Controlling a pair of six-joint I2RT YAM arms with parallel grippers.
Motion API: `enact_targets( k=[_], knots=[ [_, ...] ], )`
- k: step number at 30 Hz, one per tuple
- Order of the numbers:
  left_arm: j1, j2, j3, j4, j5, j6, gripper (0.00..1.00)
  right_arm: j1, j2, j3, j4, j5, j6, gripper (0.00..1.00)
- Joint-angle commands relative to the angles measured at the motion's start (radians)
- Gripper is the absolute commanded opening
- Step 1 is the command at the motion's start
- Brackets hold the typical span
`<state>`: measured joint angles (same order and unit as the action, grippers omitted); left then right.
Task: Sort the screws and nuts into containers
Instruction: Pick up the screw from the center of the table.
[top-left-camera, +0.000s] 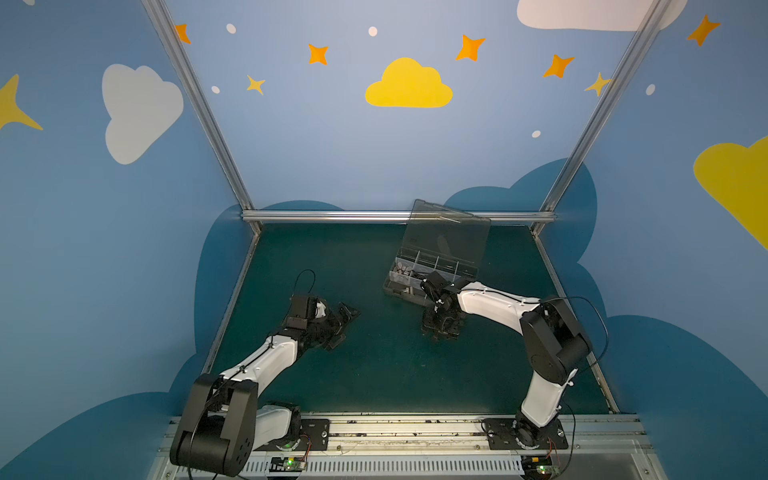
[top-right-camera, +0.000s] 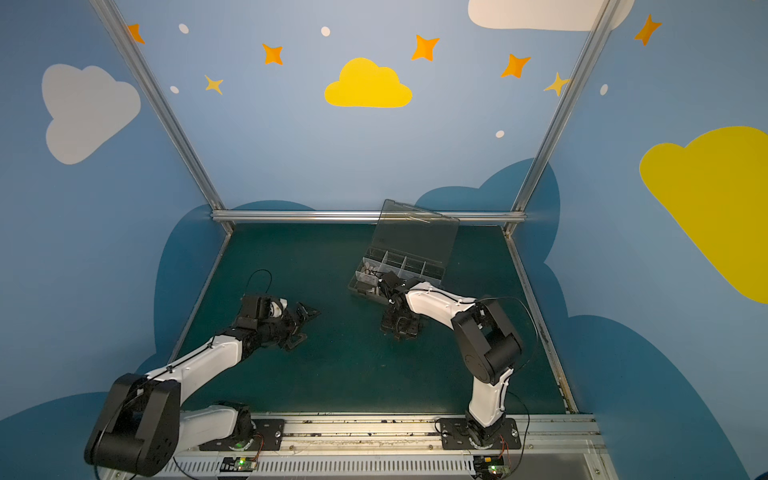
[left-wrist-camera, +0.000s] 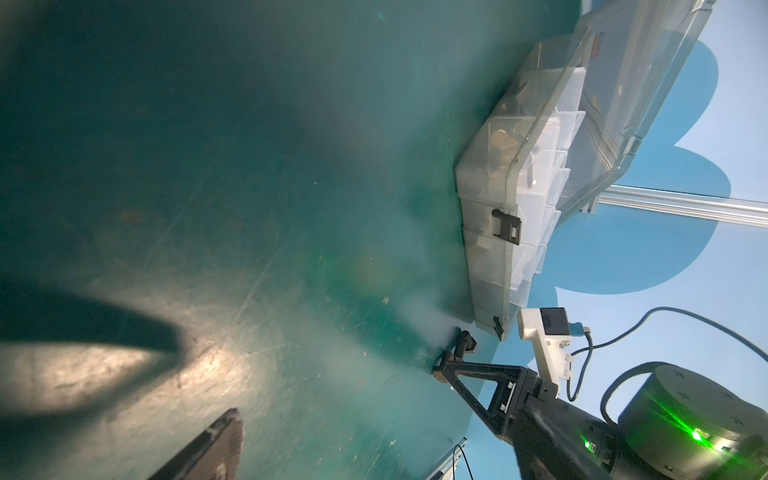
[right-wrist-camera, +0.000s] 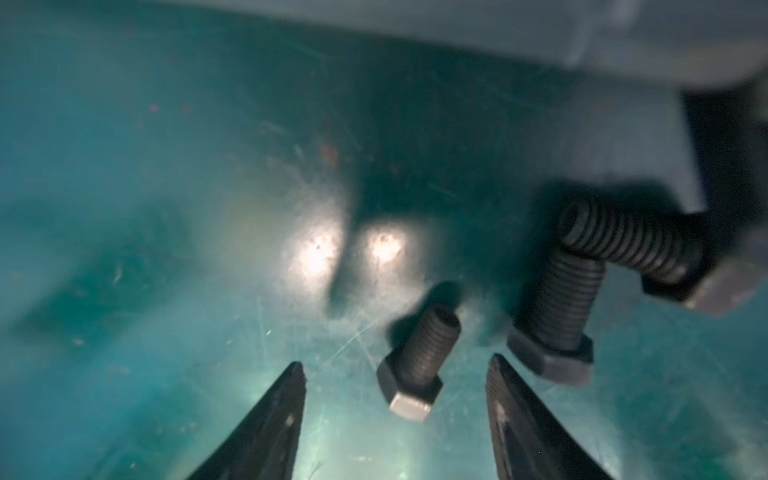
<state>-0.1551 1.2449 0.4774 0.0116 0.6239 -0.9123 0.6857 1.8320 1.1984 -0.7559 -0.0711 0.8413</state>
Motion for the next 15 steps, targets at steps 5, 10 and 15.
enact_targets(
  k=[5,10,15],
  knots=[
    [0.004,0.022,0.002,0.014,0.014,0.020,1.00,0.018,0.052,0.047,-0.023,0.030,-0.006,0.62],
    [0.004,0.028,0.006,0.013,0.014,0.019,1.00,0.036,0.076,0.071,-0.053,0.054,-0.026,0.55],
    [0.004,0.027,0.010,0.011,0.014,0.018,1.00,0.051,0.090,0.082,-0.075,0.077,-0.038,0.48]
  ],
)
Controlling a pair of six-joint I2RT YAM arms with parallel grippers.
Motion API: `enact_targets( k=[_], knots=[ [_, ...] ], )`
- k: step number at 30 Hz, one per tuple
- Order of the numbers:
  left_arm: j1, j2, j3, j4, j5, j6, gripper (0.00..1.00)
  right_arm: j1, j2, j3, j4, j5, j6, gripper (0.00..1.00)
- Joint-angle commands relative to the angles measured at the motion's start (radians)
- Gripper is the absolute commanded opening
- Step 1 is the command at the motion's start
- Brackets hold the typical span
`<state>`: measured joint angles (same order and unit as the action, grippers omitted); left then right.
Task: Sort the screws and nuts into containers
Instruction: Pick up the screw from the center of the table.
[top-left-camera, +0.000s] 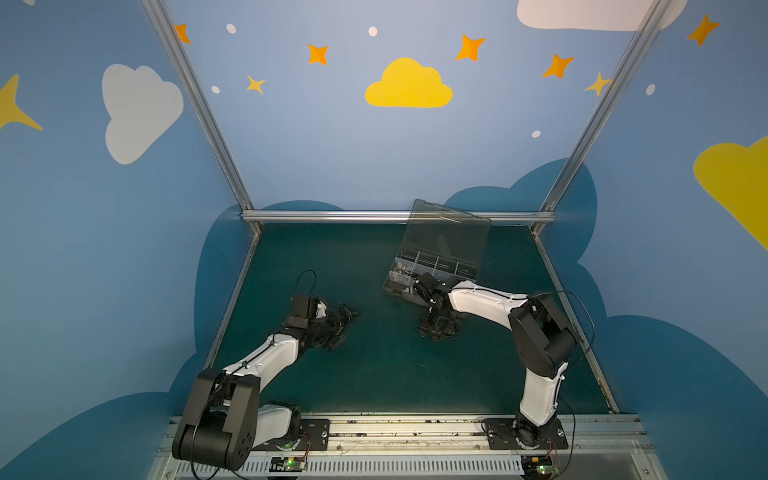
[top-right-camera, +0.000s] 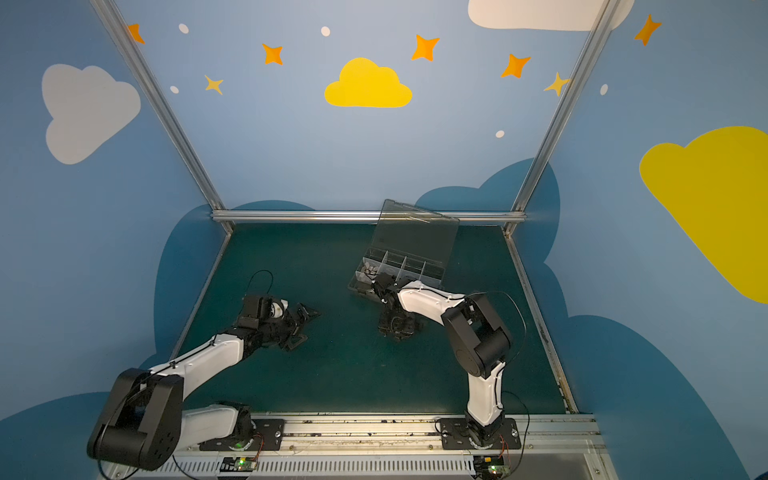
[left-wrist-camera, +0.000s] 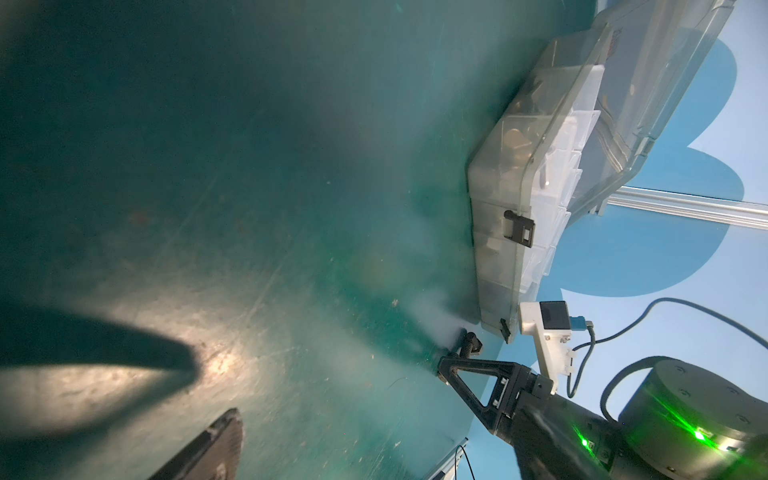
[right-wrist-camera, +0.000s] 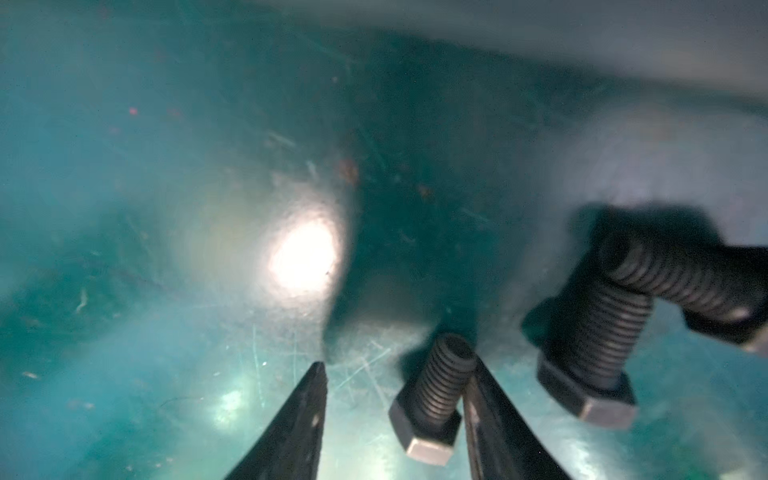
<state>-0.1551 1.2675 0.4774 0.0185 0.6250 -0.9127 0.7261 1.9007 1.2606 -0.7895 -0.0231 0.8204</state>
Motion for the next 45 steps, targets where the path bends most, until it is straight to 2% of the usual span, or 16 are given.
enact_targets(
  k=[1,14,20,25,26,28,32,35,45],
  knots=[
    [0.004,0.006,0.010,0.001,0.012,0.021,1.00,0.012,0.023,0.021,-0.043,0.029,-0.018,0.47],
    [0.004,0.007,0.006,0.001,0.010,0.023,1.00,0.042,0.033,0.015,-0.077,0.063,-0.035,0.45],
    [0.004,0.004,0.003,0.001,0.011,0.023,1.00,0.045,0.038,0.014,-0.072,0.061,-0.038,0.36],
    [0.005,0.000,0.000,0.000,0.010,0.023,1.00,0.044,0.027,0.012,-0.066,0.072,-0.048,0.25],
    [0.006,0.000,0.000,0.000,0.009,0.023,1.00,0.044,0.028,0.011,-0.065,0.072,-0.052,0.20],
    [0.006,0.001,0.000,0.000,0.010,0.021,1.00,0.044,0.023,0.006,-0.040,0.057,-0.079,0.00],
    [0.006,-0.002,0.001,-0.002,0.009,0.021,1.00,0.047,0.000,0.003,-0.009,0.048,-0.149,0.00],
    [0.006,-0.003,0.004,-0.006,0.009,0.023,1.00,0.053,-0.048,0.006,-0.020,0.096,-0.201,0.00],
    [0.006,-0.007,0.009,-0.011,0.008,0.021,1.00,0.027,-0.264,0.065,-0.062,0.132,-0.380,0.00]
  ],
)
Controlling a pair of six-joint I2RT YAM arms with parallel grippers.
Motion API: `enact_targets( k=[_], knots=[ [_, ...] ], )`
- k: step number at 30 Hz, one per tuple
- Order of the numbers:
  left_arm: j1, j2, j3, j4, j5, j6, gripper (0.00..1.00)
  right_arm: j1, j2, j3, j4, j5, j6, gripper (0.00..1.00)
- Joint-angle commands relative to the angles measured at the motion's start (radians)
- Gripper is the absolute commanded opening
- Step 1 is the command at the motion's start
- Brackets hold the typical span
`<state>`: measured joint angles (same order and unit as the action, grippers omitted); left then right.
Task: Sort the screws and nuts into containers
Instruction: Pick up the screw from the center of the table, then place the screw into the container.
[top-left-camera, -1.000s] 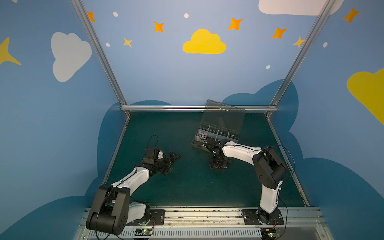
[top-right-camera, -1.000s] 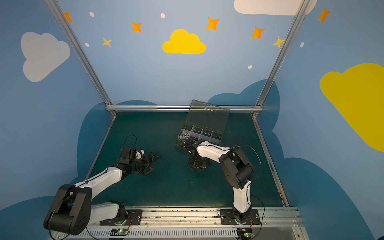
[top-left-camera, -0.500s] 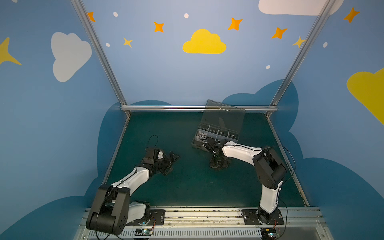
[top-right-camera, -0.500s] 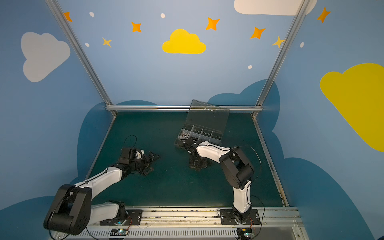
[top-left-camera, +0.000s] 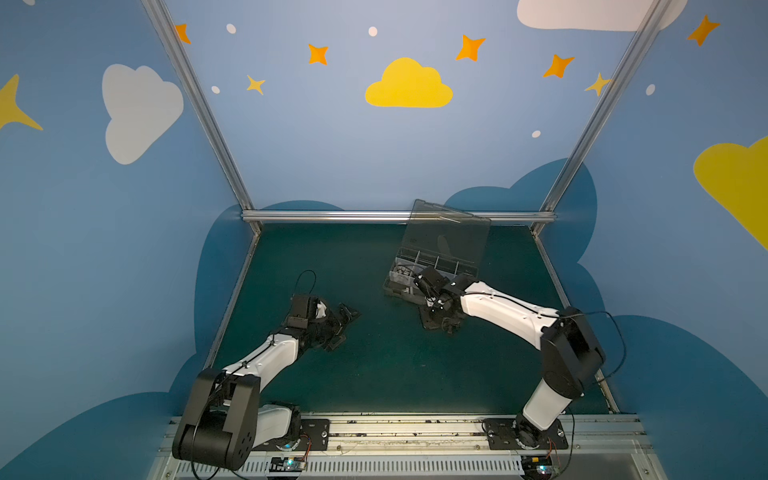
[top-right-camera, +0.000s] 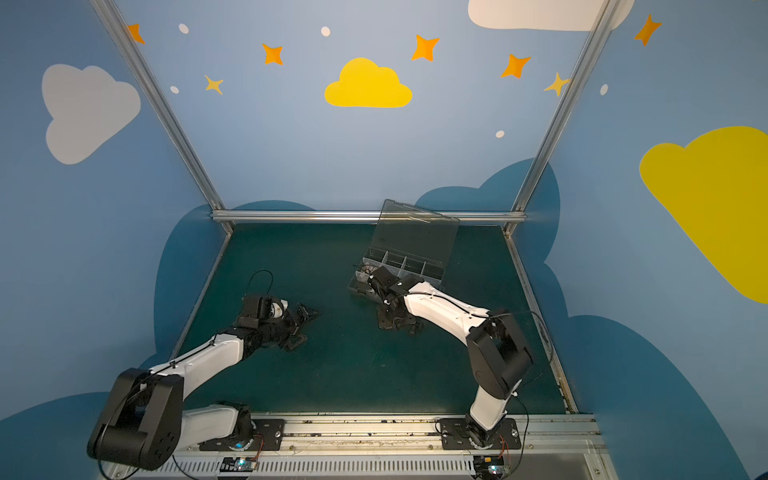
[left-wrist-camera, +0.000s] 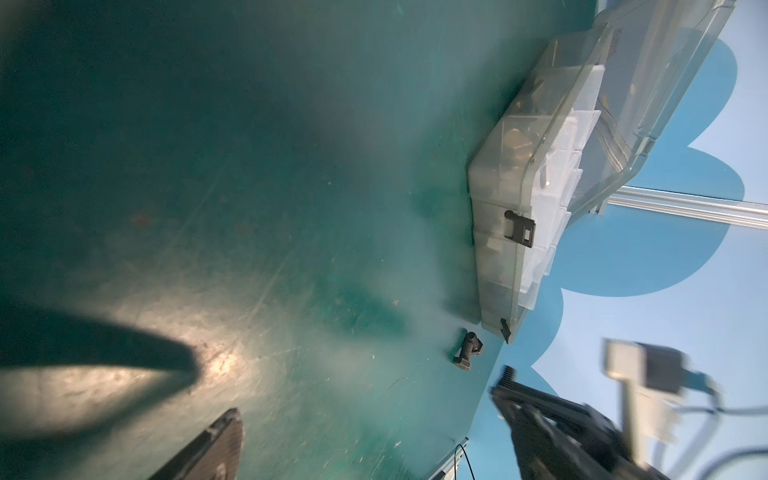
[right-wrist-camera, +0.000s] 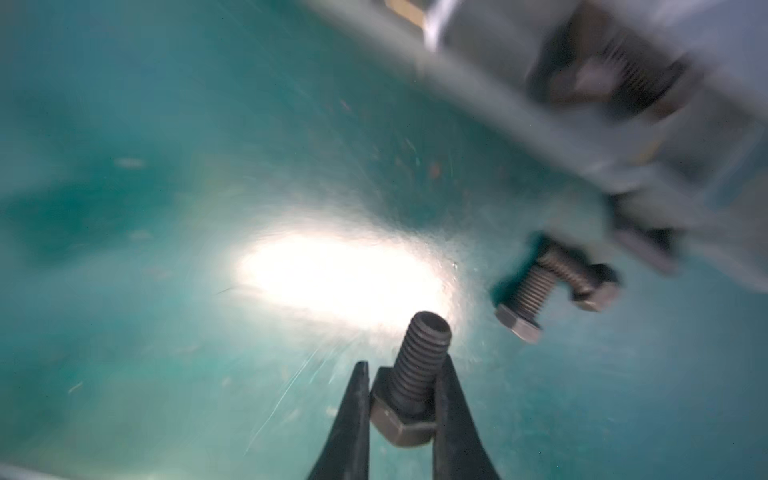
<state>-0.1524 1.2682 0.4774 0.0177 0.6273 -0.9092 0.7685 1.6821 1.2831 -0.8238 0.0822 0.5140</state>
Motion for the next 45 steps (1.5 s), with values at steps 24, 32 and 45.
enact_targets(
  k=[24,32,45],
  knots=[
    [0.001,-0.044,0.024,-0.053,-0.012,0.018,1.00,-0.204,0.228,0.308,-0.137,0.072,-0.394,0.00],
    [0.001,-0.054,0.023,-0.064,-0.020,0.020,1.00,-0.212,0.276,0.318,-0.123,0.110,-0.406,0.00],
    [0.001,-0.060,0.024,-0.071,-0.025,0.016,1.00,-0.224,0.325,0.344,-0.117,0.130,-0.411,0.00]
  ],
)
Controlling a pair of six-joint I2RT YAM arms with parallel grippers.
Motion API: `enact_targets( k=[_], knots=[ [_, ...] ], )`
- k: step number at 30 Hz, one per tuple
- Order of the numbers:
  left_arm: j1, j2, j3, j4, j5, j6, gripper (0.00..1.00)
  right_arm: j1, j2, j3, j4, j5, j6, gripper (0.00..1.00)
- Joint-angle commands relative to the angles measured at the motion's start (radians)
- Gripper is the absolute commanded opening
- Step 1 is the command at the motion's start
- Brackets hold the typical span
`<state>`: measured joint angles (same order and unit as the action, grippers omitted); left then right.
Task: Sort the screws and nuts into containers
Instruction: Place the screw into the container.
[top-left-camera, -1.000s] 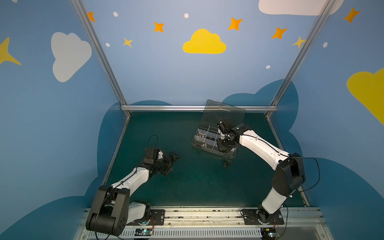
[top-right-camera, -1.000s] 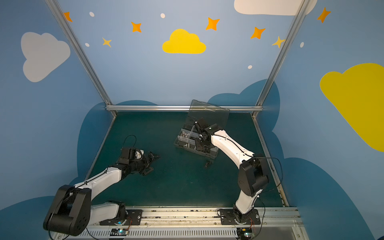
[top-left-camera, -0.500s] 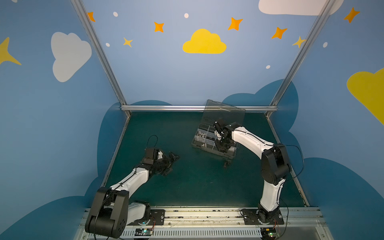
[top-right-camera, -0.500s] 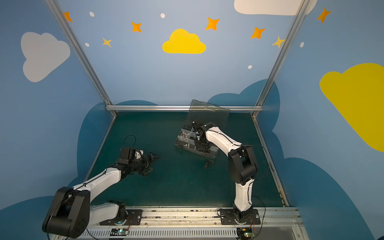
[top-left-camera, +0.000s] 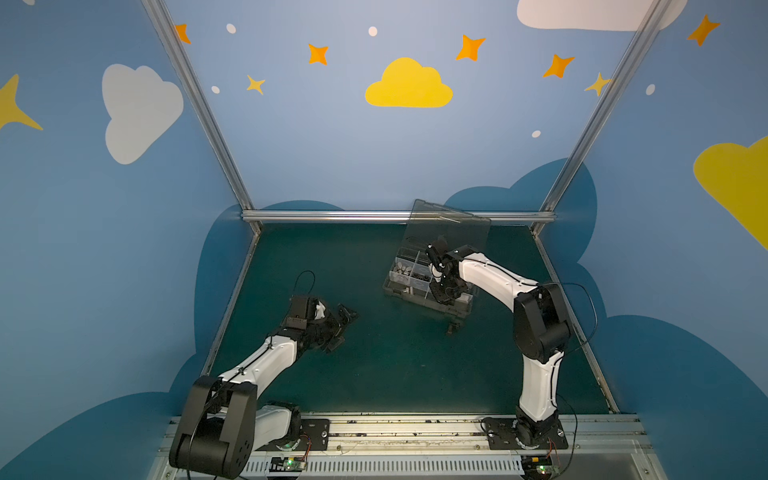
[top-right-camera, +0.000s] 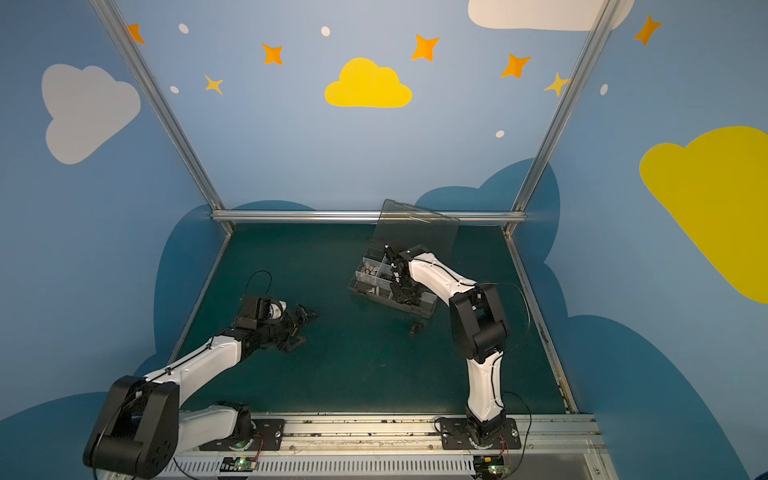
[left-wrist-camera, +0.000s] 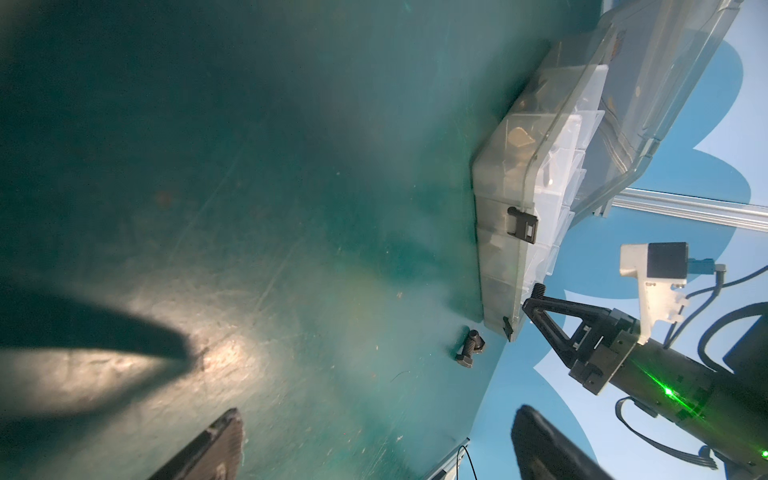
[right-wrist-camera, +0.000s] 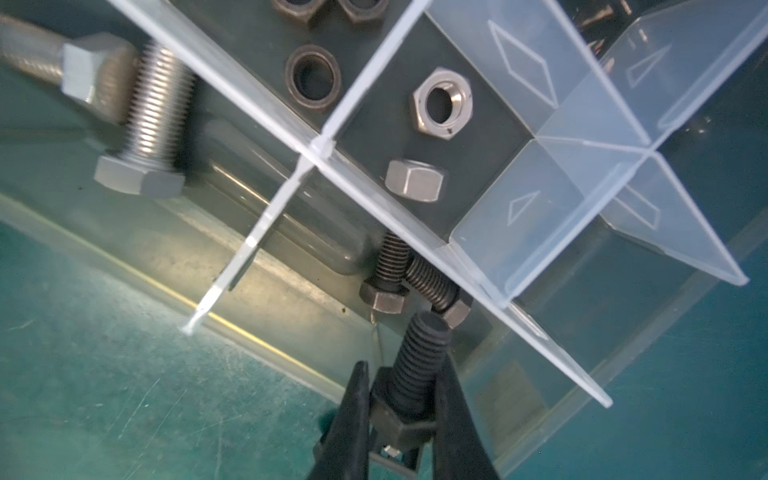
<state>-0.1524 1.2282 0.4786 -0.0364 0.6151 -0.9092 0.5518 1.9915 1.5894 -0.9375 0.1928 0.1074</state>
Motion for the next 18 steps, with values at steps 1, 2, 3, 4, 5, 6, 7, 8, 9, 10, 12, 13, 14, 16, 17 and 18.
enact_targets(
  k=[1,2,3,4,5,6,7,8,9,10,12,13,14,16,17,18],
  knots=[
    [0.002,-0.019,0.023,-0.017,-0.012,0.016,1.00,-0.008,0.019,0.040,-0.006,0.020,-0.006,0.00],
    [0.002,-0.019,0.023,-0.017,-0.012,0.016,1.00,-0.009,0.021,0.043,-0.009,0.020,-0.007,0.01],
    [0.002,-0.020,0.023,-0.017,-0.012,0.016,1.00,-0.009,0.024,0.046,-0.010,0.020,-0.007,0.01],
    [0.003,-0.022,0.022,-0.018,-0.012,0.016,1.00,-0.009,0.025,0.047,-0.011,0.021,-0.006,0.02],
    [0.002,-0.021,0.023,-0.018,-0.012,0.016,1.00,-0.010,0.026,0.049,-0.010,0.021,-0.009,0.05],
    [0.002,-0.022,0.022,-0.017,-0.012,0.016,1.00,-0.013,0.026,0.049,-0.011,0.024,-0.008,0.08],
    [0.002,-0.022,0.022,-0.017,-0.012,0.016,1.00,-0.012,0.027,0.049,-0.008,0.025,-0.008,0.10],
    [0.002,-0.022,0.022,-0.017,-0.012,0.016,1.00,-0.013,0.028,0.049,-0.007,0.025,-0.010,0.11],
    [0.002,-0.022,0.022,-0.017,-0.012,0.016,1.00,-0.013,0.028,0.050,-0.006,0.026,-0.009,0.13],
    [0.002,-0.022,0.021,-0.017,-0.011,0.016,1.00,-0.013,0.027,0.052,-0.005,0.027,-0.010,0.16],
    [0.001,-0.022,0.021,-0.016,-0.010,0.015,1.00,-0.013,0.026,0.053,-0.005,0.030,-0.010,0.20],
    [0.001,-0.022,0.021,-0.014,-0.009,0.015,1.00,-0.015,0.023,0.055,-0.006,0.031,-0.009,0.23],
    [0.001,-0.022,0.022,-0.013,-0.009,0.013,1.00,-0.014,0.022,0.055,-0.005,0.032,-0.007,0.25],
    [0.002,-0.022,0.022,-0.011,-0.002,0.012,1.00,-0.015,0.017,0.066,-0.023,0.035,0.006,0.26],
    [0.002,-0.023,0.022,-0.006,0.001,0.009,1.00,-0.015,0.011,0.069,-0.027,0.043,0.014,0.27],
    [0.002,-0.025,0.022,-0.001,0.006,0.006,1.00,-0.015,0.003,0.070,-0.027,0.043,0.015,0.31]
  ],
)
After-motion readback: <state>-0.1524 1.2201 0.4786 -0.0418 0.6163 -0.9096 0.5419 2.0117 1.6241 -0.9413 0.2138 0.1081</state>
